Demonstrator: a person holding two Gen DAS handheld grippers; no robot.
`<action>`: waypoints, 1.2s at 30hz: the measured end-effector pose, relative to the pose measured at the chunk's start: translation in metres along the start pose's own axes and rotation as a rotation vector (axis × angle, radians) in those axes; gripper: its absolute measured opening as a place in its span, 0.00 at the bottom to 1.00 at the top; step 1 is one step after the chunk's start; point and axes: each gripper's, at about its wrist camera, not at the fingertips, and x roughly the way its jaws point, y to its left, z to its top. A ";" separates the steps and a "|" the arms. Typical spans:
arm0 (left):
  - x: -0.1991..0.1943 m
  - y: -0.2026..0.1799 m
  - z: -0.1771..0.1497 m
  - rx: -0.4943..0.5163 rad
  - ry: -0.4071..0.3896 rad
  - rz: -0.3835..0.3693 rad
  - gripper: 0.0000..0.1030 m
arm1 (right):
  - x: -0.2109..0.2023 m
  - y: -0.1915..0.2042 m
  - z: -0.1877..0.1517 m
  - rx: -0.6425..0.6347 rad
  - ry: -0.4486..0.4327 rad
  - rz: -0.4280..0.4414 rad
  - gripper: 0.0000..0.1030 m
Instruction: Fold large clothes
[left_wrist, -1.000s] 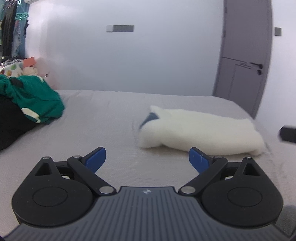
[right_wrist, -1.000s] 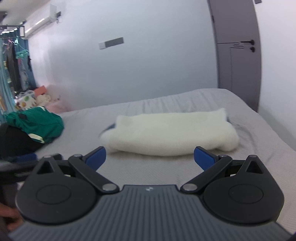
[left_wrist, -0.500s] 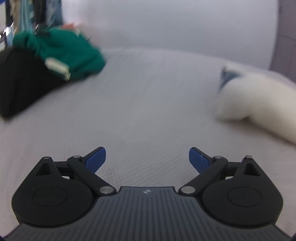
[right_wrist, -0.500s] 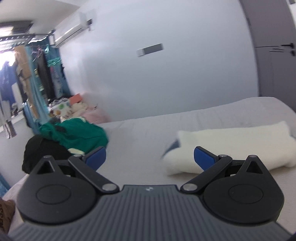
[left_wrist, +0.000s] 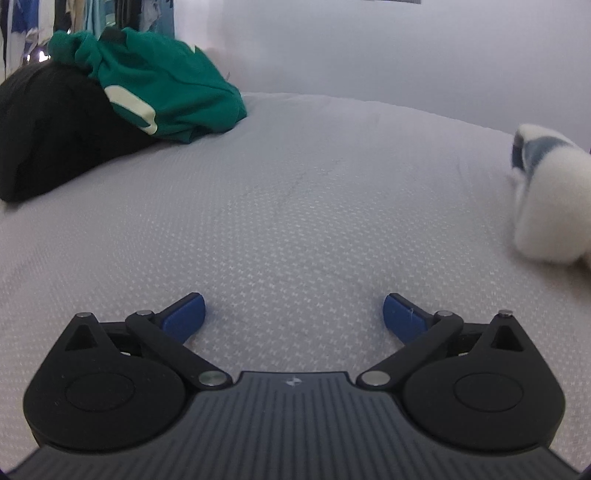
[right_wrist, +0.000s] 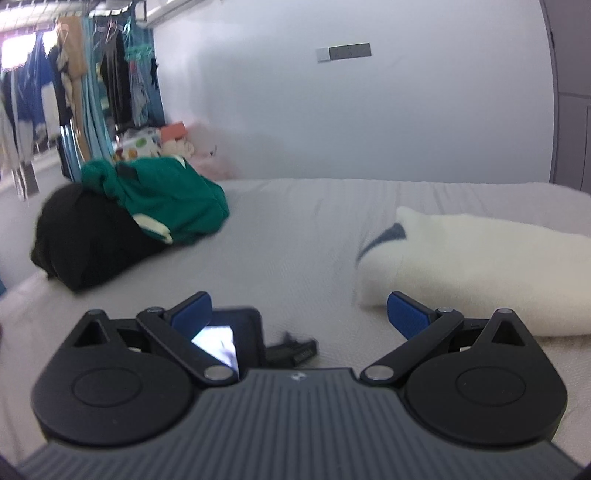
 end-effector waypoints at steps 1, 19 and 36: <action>0.000 0.001 -0.001 -0.005 -0.001 -0.004 1.00 | 0.001 -0.001 -0.003 -0.006 0.005 -0.006 1.00; -0.004 0.001 -0.004 -0.015 -0.002 -0.016 1.00 | -0.005 0.006 -0.019 -0.015 0.047 0.057 1.00; -0.004 0.001 -0.004 -0.016 -0.002 -0.015 1.00 | -0.007 0.082 -0.038 -0.134 0.065 0.109 1.00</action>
